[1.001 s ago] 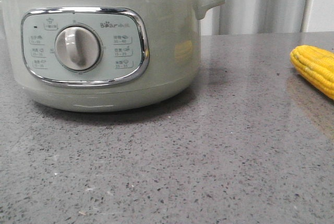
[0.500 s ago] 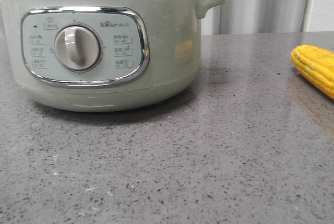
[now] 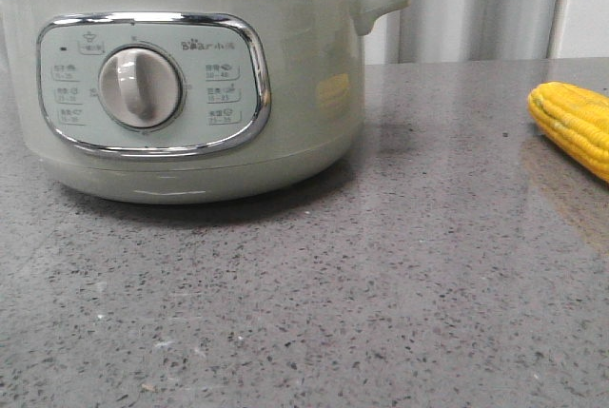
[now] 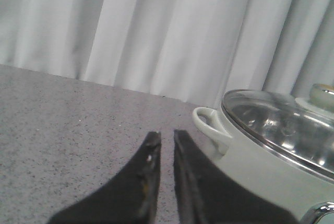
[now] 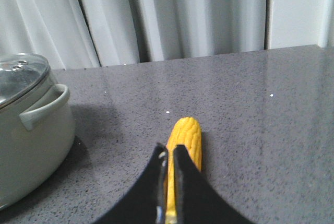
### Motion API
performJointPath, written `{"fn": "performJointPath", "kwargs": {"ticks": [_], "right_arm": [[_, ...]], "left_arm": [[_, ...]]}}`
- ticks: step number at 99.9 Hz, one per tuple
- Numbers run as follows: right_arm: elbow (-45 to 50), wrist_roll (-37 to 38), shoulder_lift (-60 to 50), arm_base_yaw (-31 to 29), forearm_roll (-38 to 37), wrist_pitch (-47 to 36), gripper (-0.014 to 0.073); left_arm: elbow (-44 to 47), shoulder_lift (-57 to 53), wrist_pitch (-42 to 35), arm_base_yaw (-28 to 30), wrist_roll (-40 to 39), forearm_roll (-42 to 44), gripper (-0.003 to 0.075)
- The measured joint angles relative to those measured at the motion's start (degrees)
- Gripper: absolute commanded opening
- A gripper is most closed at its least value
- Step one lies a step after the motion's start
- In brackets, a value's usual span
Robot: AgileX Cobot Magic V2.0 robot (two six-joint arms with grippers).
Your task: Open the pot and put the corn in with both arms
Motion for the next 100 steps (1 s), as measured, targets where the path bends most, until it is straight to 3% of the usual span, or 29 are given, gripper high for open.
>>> {"fn": "performJointPath", "kwargs": {"ticks": [9,14,26,40,57,78,100], "right_arm": [[-3.5,-2.0,4.5,0.0,-0.2,0.5,0.0085],[-4.8,-2.7,6.2,0.1,-0.4,0.5,0.0163],[-6.4,-3.5,8.9,0.6,-0.4,0.2,0.0372],[-6.6,-3.7,10.1,1.8,-0.5,-0.4,0.0525],[-6.6,-3.7,10.4,4.1,-0.6,-0.6,0.0546],[-6.6,-3.9,10.4,4.5,-0.6,-0.7,0.0546],[-6.6,-3.9,10.4,4.5,-0.6,-0.8,0.0546]], "left_arm": [[-3.4,4.0,0.7,0.0,3.4,1.0,0.036],[-4.9,6.1,0.7,0.0,5.1,1.2,0.0404],[-8.4,11.1,2.8,-0.3,7.2,1.4,0.0406],[-12.2,17.0,3.5,-4.2,11.0,1.5,0.0407],[-17.0,25.8,1.3,-13.4,16.2,1.5,0.0412],[-21.4,37.3,-11.0,-25.9,17.4,1.5,0.0491],[-26.9,50.3,-18.4,-32.7,17.5,1.5,0.0494]]}}
